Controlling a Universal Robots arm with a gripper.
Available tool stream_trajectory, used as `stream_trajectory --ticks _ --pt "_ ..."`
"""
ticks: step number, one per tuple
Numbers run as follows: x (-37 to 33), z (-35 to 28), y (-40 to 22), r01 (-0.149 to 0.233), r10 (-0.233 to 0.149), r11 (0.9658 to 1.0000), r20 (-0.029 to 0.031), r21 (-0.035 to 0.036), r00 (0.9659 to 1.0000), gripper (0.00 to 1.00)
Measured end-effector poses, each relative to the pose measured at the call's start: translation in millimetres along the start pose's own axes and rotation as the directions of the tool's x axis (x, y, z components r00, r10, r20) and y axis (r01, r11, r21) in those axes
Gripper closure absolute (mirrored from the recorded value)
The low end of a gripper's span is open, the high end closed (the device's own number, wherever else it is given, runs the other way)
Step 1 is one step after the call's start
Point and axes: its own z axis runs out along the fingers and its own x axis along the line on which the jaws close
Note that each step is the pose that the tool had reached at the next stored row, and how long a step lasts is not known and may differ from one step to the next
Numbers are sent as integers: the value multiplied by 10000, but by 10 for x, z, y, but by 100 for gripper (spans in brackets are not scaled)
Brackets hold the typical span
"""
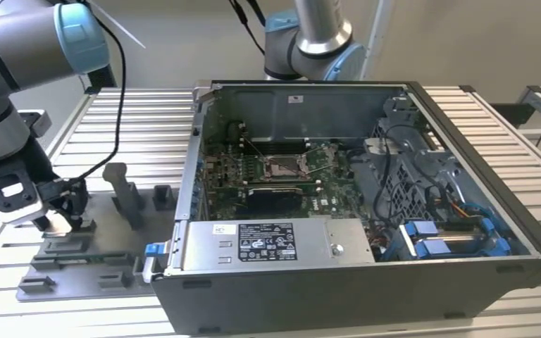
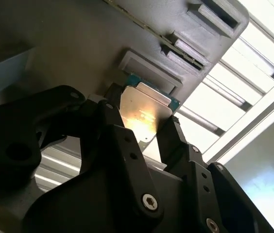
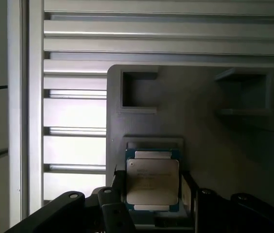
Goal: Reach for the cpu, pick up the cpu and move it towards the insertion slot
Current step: 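Pick up the cpu and move it towards the insertion slot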
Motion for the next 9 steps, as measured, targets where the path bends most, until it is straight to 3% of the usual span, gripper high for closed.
stream_trajectory --ticks 3,9 --pt "2 -73 3 -2 2 10000 1 -9 10000 100" --pt "3 -150 5 -2 2 10000 -1 -8 10000 100"
